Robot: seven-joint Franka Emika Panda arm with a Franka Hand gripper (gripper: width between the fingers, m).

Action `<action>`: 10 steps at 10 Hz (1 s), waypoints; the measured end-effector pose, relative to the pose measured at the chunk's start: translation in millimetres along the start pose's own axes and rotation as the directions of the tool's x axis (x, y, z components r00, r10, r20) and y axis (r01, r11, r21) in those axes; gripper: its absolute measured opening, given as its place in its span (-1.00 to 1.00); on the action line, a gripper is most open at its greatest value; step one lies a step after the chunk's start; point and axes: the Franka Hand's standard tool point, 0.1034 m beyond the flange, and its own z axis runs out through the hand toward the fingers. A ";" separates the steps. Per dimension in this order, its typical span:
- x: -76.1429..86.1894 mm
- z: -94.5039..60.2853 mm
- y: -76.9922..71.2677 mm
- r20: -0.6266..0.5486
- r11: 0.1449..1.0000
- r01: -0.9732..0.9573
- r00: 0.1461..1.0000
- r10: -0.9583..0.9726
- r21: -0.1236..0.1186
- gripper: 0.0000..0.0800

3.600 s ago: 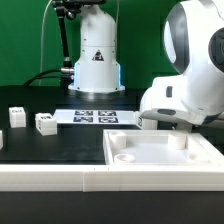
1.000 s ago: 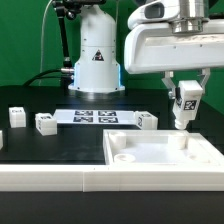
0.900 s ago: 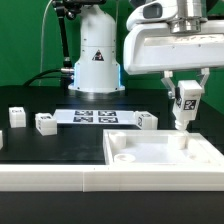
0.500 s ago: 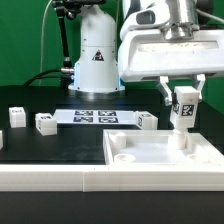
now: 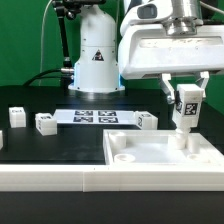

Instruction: Assemble one leg

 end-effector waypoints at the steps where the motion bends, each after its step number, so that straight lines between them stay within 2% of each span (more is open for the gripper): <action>1: 10.4 3.7 1.5 -0.001 1.000 0.002 1.000 -0.002 0.000 -0.27; 2: 23.1 8.1 5.3 -0.013 1.000 0.009 1.000 -0.009 -0.002 -0.27; 5: 35.7 19.5 6.7 -0.027 1.000 0.006 1.000 -0.006 -0.002 -0.27; 8: 29.7 30.9 -4.7 -0.017 1.000 -0.008 1.000 0.008 0.006 -0.27; 10: 24.5 37.9 -4.4 -0.040 1.000 -0.006 0.999 0.006 0.002 -0.27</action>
Offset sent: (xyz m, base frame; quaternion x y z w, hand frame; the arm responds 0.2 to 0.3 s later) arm 0.0336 -0.0031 -0.0012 0.0028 0.0024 0.0011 1.0000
